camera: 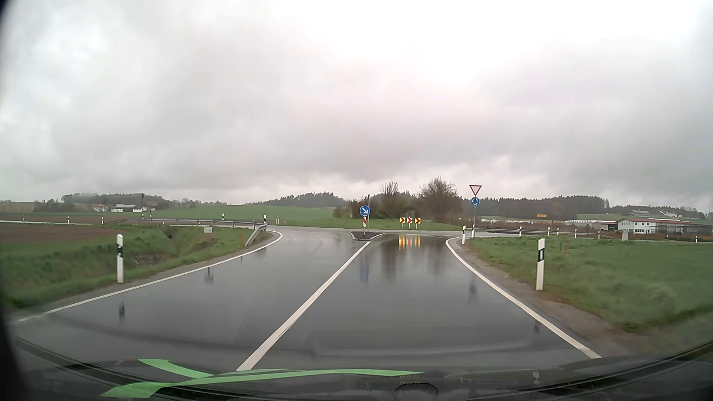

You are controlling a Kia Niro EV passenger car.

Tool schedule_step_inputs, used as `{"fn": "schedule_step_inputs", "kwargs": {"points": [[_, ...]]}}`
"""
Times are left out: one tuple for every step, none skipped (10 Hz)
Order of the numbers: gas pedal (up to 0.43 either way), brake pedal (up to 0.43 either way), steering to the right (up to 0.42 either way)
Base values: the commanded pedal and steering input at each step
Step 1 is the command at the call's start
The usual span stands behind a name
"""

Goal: Follow the waypoints while adhering to traffic rules and regulations

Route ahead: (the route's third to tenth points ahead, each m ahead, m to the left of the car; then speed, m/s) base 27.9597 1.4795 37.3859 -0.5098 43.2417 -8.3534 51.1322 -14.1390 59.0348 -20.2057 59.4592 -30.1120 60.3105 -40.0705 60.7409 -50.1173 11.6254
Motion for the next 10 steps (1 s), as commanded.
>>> {"fn": "schedule_step_inputs", "kwargs": {"points": [[0.000,0.195,0.008],[0.000,0.195,0.008],[0.000,0.195,0.010],[0.000,0.201,0.014],[0.000,0.195,0.018],[0.000,0.195,0.019],[0.000,0.195,0.015],[0.000,0.189,0.011],[0.000,0.201,0.013],[0.000,0.195,0.017]]}}
